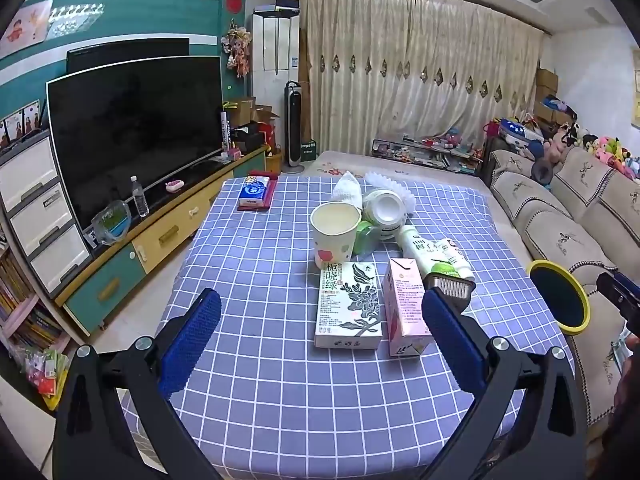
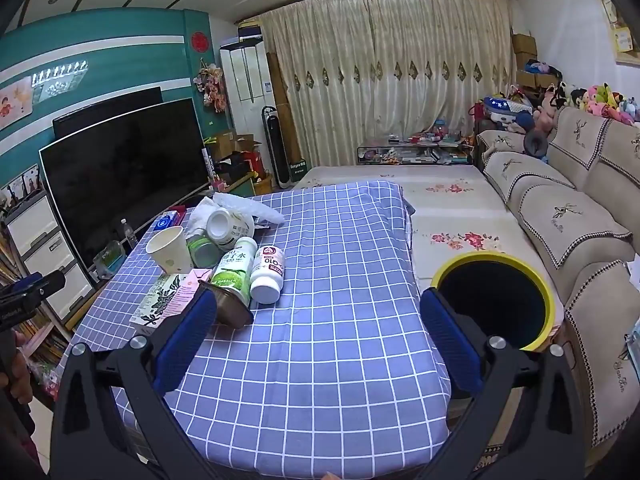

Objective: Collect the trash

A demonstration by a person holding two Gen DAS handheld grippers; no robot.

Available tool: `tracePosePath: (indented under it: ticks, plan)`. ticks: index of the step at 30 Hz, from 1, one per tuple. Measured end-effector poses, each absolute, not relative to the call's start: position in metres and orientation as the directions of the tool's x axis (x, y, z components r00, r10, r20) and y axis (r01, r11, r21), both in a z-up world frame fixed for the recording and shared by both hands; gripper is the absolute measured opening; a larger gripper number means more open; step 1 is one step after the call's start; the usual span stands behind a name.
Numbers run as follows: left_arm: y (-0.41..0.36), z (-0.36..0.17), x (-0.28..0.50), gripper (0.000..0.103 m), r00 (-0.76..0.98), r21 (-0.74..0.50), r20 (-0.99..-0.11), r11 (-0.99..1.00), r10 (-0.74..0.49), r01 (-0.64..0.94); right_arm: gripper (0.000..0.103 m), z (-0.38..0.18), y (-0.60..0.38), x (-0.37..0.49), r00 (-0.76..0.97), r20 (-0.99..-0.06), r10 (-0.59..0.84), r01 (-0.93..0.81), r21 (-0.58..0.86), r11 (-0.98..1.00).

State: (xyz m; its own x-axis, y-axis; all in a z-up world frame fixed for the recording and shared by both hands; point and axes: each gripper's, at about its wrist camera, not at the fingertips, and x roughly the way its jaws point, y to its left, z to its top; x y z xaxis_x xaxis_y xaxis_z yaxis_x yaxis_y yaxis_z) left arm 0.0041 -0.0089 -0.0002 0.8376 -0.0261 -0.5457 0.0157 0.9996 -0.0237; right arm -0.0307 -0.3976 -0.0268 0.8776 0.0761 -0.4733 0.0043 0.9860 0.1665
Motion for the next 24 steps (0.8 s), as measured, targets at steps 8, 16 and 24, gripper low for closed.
tracePosePath:
  ticks: [8,16,24]
  plan:
    - [-0.011,-0.009,0.008,0.099,0.83,-0.029,-0.557,0.999,-0.034,0.021,0.097,-0.029,-0.396,-0.028,0.873,-0.482,0.079,0.006,0.171,0.985]
    - [-0.011,-0.011,0.009,0.099,0.827,-0.03,-0.561,0.999,-0.036,0.023,0.097,-0.031,-0.398,-0.028,0.87,-0.487,0.082,0.005,0.175,0.985]
    - [-0.013,-0.015,0.012,0.099,0.821,-0.032,-0.57,0.999,-0.042,0.028,0.097,-0.034,-0.4,-0.029,0.868,-0.489,0.083,0.005,0.177,0.984]
